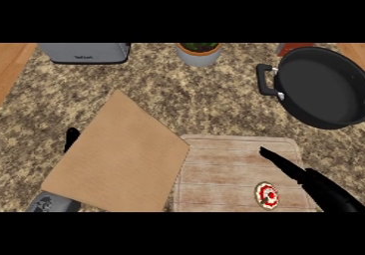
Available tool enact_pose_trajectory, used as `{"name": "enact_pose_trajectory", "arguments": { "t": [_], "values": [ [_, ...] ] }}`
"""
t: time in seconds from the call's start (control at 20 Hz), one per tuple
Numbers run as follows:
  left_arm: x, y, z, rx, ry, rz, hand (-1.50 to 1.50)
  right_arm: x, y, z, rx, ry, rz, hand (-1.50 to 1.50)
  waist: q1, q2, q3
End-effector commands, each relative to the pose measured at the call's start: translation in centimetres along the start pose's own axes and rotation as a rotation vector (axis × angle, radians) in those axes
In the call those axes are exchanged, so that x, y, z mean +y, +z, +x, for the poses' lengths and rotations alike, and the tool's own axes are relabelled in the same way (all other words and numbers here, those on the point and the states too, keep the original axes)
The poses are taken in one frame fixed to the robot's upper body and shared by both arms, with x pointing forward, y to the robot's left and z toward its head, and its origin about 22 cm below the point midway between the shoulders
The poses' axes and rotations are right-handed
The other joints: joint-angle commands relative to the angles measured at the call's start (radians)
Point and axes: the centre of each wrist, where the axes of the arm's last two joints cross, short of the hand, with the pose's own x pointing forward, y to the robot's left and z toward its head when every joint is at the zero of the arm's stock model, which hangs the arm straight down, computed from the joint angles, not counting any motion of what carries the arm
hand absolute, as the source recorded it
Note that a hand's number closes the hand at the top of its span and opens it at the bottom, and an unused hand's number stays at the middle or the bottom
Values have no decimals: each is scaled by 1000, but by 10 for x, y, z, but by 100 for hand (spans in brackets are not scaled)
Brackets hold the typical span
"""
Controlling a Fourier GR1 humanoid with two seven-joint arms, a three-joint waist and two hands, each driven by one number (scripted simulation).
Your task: Pick the cupcake from the cutting board and place it in the pot
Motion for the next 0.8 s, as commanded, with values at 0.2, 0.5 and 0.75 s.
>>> {"name": "enact_pose_trajectory", "arguments": {
  "t": [0.2, 0.5, 0.75],
  "values": [
    [8, -1, 3, 18, -12, -6, 0, -2, 6, -60, -29, 4, -87, -150, -8, 1, -2],
    [-14, 2, -18, 20, -16, -22, 0, -11, -6, -85, -78, -115, -35, -150, -3, 3, -2],
    [-8, 0, -13, 23, -7, -19, 0, 1, -14, -88, -161, -260, -16, -150, -5, 2, -2]
  ]
}}
